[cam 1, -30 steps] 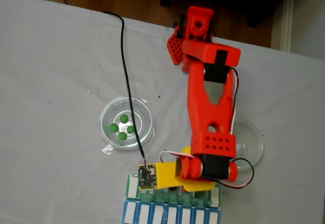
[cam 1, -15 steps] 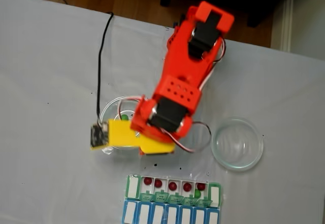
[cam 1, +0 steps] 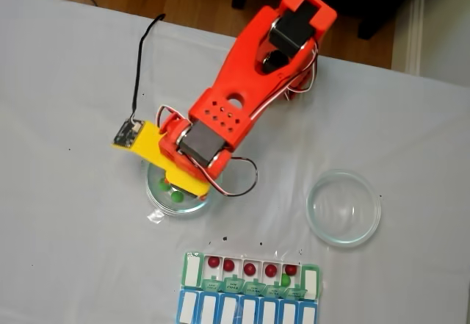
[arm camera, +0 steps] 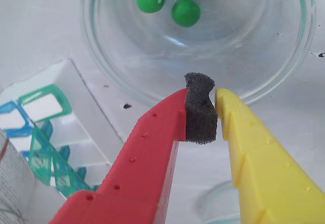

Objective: Sort medicines into box.

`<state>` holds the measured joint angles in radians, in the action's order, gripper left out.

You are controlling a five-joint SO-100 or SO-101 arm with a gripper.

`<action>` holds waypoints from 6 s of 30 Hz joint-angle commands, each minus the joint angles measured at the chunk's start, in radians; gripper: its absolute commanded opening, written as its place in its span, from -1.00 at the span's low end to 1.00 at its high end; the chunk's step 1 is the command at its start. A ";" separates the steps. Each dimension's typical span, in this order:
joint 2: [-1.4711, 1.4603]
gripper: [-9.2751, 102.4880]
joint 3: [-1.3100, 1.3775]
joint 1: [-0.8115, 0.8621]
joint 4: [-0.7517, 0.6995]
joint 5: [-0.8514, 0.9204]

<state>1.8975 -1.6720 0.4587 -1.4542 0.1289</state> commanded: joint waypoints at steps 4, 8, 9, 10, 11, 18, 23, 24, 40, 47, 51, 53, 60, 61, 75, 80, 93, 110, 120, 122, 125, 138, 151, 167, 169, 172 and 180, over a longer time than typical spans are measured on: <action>0.242 -0.82 -0.202 0.020 0.183 -0.052; 0.287 -0.82 -0.288 0.018 0.284 -0.107; 0.284 -0.82 -0.296 0.015 0.302 -0.115; 0.272 -0.82 -0.301 0.015 0.325 -0.123; 0.259 -0.82 -0.302 0.015 0.337 -0.126; 0.235 -0.81 -0.321 0.017 0.368 -0.127; 0.233 -0.61 -0.347 0.021 0.356 -0.094; 0.233 -0.58 -0.350 0.021 0.356 -0.091; 0.057 -0.47 -0.262 0.023 0.337 -0.106; 0.048 -0.45 -0.250 0.020 0.351 -0.101; 0.048 -0.44 -0.241 0.017 0.353 -0.100; 0.043 -0.43 -0.233 0.015 0.353 -0.098; 0.034 -0.43 -0.225 0.017 0.370 -0.092; 0.034 -0.43 -0.227 0.018 0.374 -0.091; -0.048 -0.47 -0.204 0.018 0.383 -0.080; -0.051 -0.47 -0.206 0.017 0.380 -0.067; -0.057 -0.49 -0.204 0.018 0.370 -0.054; -0.071 -0.51 -0.201 0.037 0.383 -0.063; -0.092 -0.53 -0.190 0.035 0.405 -0.071; -0.106 -0.53 -0.181 0.035 0.399 -0.071; -0.115 -0.53 -0.170 0.035 0.388 -0.064; -0.126 -0.67 -0.170 0.023 0.367 -0.034; -0.121 -0.81 -0.140 0.014 0.314 0.061; -0.092 -0.81 0.462 -0.126 -0.014 0.216; -0.103 -0.81 0.509 -0.189 -0.061 0.215; -0.132 -0.81 0.565 -0.295 -0.138 0.216; -0.305 -0.82 0.673 -0.511 -0.206 0.118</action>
<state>1.6183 -1.1167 0.0092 -1.6521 0.2669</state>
